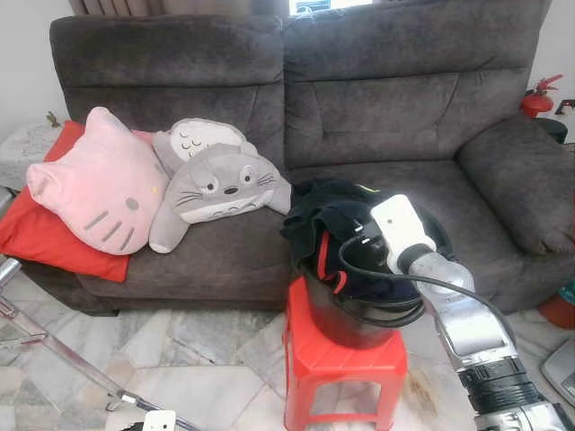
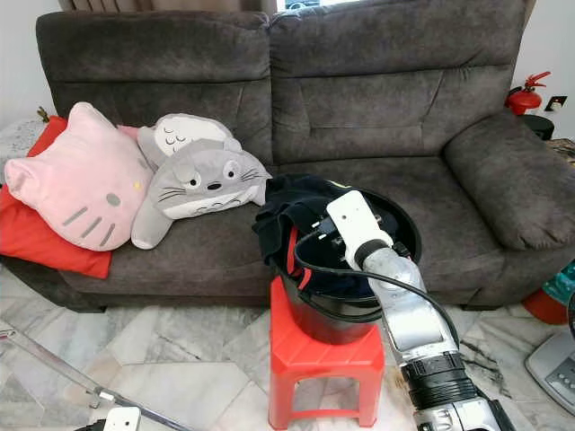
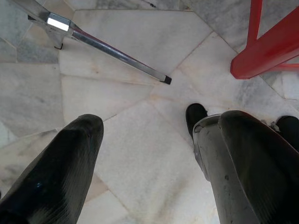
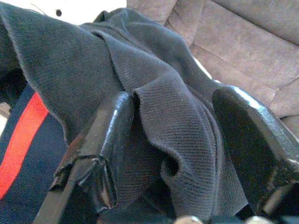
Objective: Hang hanger
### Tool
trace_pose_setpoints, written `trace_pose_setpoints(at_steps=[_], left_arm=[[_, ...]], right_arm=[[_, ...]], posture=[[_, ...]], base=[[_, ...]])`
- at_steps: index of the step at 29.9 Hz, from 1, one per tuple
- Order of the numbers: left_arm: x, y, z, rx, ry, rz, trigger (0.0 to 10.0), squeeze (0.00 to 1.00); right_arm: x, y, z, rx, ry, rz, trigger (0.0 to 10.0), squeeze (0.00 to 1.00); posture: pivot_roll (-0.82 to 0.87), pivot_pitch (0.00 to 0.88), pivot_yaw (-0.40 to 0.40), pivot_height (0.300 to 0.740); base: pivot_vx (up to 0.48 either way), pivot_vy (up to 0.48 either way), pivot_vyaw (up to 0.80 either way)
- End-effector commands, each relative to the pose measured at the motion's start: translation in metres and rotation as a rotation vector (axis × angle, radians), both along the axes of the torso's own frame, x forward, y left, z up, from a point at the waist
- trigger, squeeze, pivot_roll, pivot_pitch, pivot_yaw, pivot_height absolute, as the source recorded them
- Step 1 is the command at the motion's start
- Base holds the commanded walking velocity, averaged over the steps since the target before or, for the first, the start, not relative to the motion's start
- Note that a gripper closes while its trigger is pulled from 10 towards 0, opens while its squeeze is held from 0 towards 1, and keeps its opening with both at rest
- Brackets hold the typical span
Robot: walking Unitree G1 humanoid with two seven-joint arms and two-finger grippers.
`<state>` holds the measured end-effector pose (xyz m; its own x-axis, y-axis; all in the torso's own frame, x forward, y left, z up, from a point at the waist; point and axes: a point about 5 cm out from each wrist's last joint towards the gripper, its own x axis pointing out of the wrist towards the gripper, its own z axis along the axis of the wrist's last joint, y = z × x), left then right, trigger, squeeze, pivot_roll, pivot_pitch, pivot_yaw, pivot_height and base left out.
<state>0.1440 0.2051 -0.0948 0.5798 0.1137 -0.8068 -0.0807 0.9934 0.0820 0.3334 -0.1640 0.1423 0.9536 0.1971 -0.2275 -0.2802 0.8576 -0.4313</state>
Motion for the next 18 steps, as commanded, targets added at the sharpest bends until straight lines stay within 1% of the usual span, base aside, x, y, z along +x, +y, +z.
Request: trace_pose_setpoints(at_steps=[1,2,3,7,18], left_arm=[[-0.001,0.001,0.000,-0.006,0.008,0.011,10.0,0.00],[-0.001,0.001,0.000,-0.006,0.008,0.011,10.0,0.00],[-0.001,0.001,-0.001,-0.010,0.007,0.011,10.0,0.00],[-0.002,0.002,-0.001,-0.012,0.007,0.009,10.0,0.00],[-0.001,0.001,0.000,-0.013,0.004,0.005,10.0,0.00]], right_arm=[[0.005,-0.001,0.006,-0.027,-0.014,-0.022,10.0,0.00],[0.005,-0.001,0.006,-0.027,-0.014,-0.022,10.0,0.00],[0.007,-0.007,0.010,-0.036,-0.045,-0.070,10.0,0.00],[0.007,-0.012,0.015,-0.029,-0.081,-0.106,10.0,0.00],[0.007,-0.012,0.016,-0.028,-0.086,-0.118,10.0,0.00]], posture=[[-0.27,0.000,0.082,0.732],[-0.27,0.000,0.082,0.732],[-0.27,0.000,0.082,0.732],[-0.27,0.000,0.085,0.732],[-0.27,0.000,0.087,0.732]], base=[[0.000,0.000,0.00],[0.000,0.000,0.00],[0.000,0.000,0.00],[0.000,0.000,0.00],[0.000,0.000,0.00]])
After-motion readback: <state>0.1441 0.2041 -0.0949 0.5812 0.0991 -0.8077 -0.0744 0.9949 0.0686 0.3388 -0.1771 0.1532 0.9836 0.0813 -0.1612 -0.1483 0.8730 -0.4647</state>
